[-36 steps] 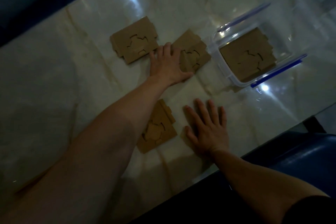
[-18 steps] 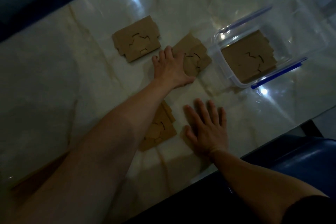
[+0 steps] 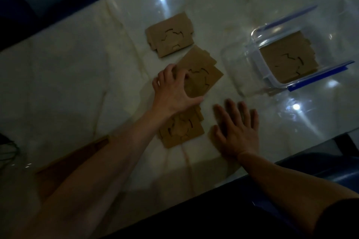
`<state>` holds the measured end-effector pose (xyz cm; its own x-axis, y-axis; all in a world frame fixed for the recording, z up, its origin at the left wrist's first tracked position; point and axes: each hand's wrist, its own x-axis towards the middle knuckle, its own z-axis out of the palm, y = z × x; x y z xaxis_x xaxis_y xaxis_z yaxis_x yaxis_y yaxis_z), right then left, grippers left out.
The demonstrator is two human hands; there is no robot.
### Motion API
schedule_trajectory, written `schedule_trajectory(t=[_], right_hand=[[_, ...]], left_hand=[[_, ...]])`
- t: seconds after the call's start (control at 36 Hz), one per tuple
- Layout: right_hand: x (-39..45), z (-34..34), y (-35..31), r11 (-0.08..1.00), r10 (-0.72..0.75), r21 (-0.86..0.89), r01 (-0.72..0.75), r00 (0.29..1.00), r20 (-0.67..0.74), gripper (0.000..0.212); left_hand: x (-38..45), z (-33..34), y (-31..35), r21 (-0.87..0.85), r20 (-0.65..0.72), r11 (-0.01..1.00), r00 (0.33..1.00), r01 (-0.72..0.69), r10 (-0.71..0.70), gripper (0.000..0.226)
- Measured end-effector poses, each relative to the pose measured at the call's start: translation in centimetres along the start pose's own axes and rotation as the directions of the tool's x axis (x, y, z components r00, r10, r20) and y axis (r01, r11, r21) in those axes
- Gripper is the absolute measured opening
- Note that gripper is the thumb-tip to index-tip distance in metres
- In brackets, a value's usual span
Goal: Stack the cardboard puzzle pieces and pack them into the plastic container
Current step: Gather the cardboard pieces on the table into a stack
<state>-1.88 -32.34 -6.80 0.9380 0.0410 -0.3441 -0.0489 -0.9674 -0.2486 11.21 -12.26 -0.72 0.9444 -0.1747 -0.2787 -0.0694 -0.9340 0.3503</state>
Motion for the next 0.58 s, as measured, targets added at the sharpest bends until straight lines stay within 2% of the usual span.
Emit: schedule_trajectory(t=[0.19,0.44,0.58], right_hand=[[0.2,0.7,0.4,0.999,-0.013,-0.049,0.012,1.000,-0.023,0.068],[0.0,0.3,0.2,0.999,-0.010,-0.031,0.009,1.000,-0.021,0.067],[0.1,0.2,0.3,0.999,-0.004,-0.035,0.003,1.000,-0.019,0.069]], left_hand=[[-5.4,0.1,-3.1,-0.026,-0.008,0.999,1.000,-0.028,0.027,0.081],[-10.9,2.5,-5.9,0.147,-0.016,0.975,0.986,-0.164,0.169,0.088],[-11.7,3.1,-6.4,0.189,0.025,0.965,0.983,-0.183,0.182,0.088]])
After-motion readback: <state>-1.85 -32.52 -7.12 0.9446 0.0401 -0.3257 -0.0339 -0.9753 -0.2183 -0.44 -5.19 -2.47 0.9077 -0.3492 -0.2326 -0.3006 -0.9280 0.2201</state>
